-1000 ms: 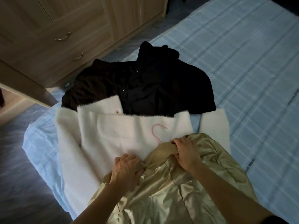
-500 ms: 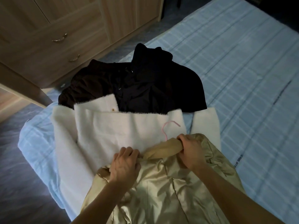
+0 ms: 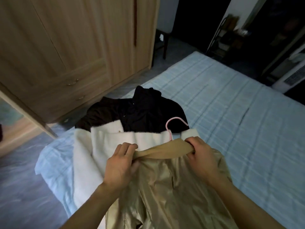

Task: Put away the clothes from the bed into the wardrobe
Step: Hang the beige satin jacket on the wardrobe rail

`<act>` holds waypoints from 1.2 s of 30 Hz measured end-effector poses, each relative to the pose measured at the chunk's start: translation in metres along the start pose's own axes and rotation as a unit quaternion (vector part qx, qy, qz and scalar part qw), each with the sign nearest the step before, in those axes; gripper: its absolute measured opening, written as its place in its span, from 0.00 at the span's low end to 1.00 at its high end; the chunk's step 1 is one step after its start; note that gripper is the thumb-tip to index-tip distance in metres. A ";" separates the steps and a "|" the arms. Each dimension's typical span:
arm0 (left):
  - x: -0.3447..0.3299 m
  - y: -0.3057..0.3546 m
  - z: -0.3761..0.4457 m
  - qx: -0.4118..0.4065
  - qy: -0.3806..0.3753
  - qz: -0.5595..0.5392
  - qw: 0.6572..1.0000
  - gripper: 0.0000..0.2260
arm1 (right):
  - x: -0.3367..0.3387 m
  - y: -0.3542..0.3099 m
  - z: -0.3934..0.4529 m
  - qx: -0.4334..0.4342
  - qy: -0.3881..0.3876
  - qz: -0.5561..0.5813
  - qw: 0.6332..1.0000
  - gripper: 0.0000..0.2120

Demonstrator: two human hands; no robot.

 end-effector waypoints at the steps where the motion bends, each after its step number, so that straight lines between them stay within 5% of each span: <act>1: 0.014 0.006 -0.005 0.002 0.007 -0.008 1.000 0.18 | 0.015 -0.012 -0.009 0.007 0.012 0.000 1.000 0.11; 14: 0.231 0.116 -0.068 -0.048 0.146 -0.023 0.988 0.20 | 0.183 -0.130 -0.142 0.099 0.161 0.056 0.980 0.11; 20: 0.326 0.149 -0.090 -0.117 0.201 0.060 0.971 0.12 | 0.216 -0.188 -0.169 0.166 0.126 0.084 0.974 0.08; 30: 0.432 0.076 -0.139 -0.091 0.274 0.086 0.953 0.10 | 0.197 -0.327 -0.177 0.289 0.031 0.160 0.943 0.07; 34: 0.481 0.017 -0.168 -0.046 0.310 0.085 0.946 0.11 | 0.175 -0.403 -0.170 0.314 0.001 0.242 0.918 0.23; 36: 0.506 -0.011 -0.182 -0.034 0.326 0.091 0.940 0.11 | 0.161 -0.444 -0.162 0.333 0.002 0.237 0.913 0.17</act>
Point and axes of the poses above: each hand's wrist, its own z-axis towards the middle knuckle, its own x-axis out of the back of the hand, y = z × x, the point moved 8 cm from there along z, towards the middle knuckle, and after that the axes turned 2 degrees about -x, right-handed, at the moved point
